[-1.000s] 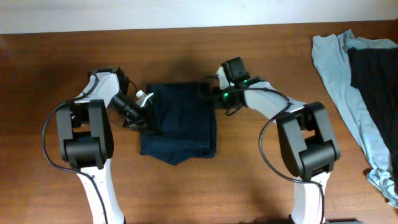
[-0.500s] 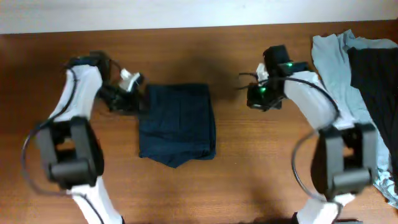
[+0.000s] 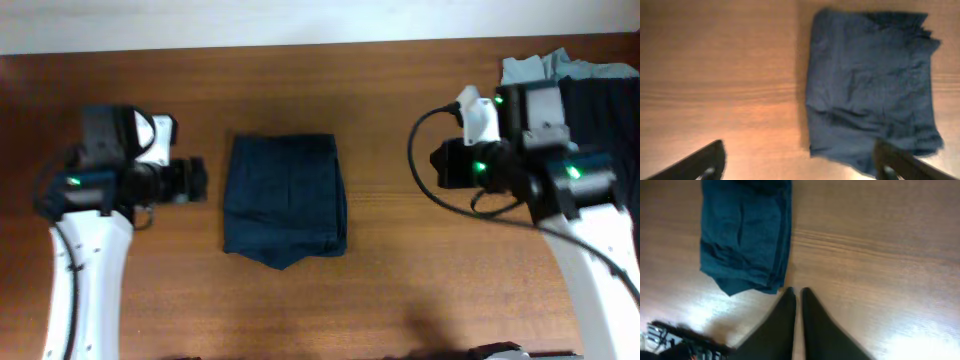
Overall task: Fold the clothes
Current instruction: 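Grasp the left edge of the folded shorts with the left gripper, then drag the folded shorts leftward to the table's left edge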
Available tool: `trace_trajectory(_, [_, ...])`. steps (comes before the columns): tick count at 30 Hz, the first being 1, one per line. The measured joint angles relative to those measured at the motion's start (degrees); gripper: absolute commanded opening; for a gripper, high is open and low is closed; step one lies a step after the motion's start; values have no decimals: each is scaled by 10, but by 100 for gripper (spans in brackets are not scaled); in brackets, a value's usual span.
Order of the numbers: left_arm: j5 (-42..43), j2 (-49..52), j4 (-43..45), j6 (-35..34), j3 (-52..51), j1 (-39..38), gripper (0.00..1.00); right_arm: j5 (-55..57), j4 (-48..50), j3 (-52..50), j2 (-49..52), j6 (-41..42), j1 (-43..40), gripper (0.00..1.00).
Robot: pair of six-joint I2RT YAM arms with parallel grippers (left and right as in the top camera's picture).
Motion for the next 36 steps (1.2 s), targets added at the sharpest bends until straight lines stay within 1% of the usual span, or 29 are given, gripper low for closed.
trace_trajectory(1, [10, 5, 20, -2, -28, 0, 99, 0, -3, 1, -12, -1, 0, 24])
trace_trajectory(2, [38, 22, 82, -7, -78, 1, 99, 0, -8, 2, -21, -2, 0, 26])
trace_trajectory(3, [64, 55, 111, -11, -111, 1, 99, 0, -15, 3, -23, -2, 0, 25])
trace_trajectory(4, [77, 75, 118, -13, -121, 0, 99, 0, -21, 4, -22, -2, 0, 26])
trace_trajectory(6, [112, 148, 154, -21, -127, 1, 99, 0, -35, 4, -15, -2, 0, 25])
trace_trajectory(12, [153, 258, 203, -29, -126, 1, 99, 0, -52, 4, -11, -2, 0, 25])
trace_trajectory(14, [171, 264, 226, -31, -121, 2, 99, 0, -56, 4, -11, -2, 0, 25])
trace_trajectory(16, [205, 278, 257, -31, -117, 4, 93, 0, -55, 4, -11, -2, 0, 25])
trace_trajectory(17, [238, 290, 281, -32, -114, 5, 89, 0, -55, 4, -11, -2, 0, 25])
trace_trajectory(18, [269, 301, 298, -32, -111, 5, 89, 0, -56, 4, -11, -2, 0, 25])
trace_trajectory(19, [290, 308, 306, -33, -110, 5, 83, 0, -55, 4, -11, -3, 0, 25])
trace_trajectory(21, [333, 327, 317, -30, -106, 6, 80, 0, -55, 4, -11, -3, 0, 24])
trace_trajectory(23, [377, 344, 323, -31, -103, 6, 65, 0, -55, 4, -11, -2, 0, 24])
trace_trajectory(24, [382, 347, 322, -31, -103, 4, 61, 0, -55, 4, -11, -2, 0, 24])
trace_trajectory(25, [386, 351, 322, -30, -104, 2, 45, 0, -55, 4, -11, -3, 0, 24])
trace_trajectory(26, [399, 357, 323, -32, -106, -2, 35, 0, -56, 4, -11, -2, 0, 24])
trace_trajectory(27, [402, 359, 321, -35, -106, -4, 16, 0, -55, 4, -11, -2, 0, 24])
trace_trajectory(28, [394, 363, 321, -33, -109, -7, 4, 0, -55, 4, -11, -3, 0, 21])
trace_trajectory(29, [398, 369, 319, -35, -112, -8, 0, 0, -55, 4, -11, -2, 0, 20])
trace_trajectory(36, [437, 377, 308, -43, -115, -6, 1, 0, -56, 4, -11, -2, 0, 20])
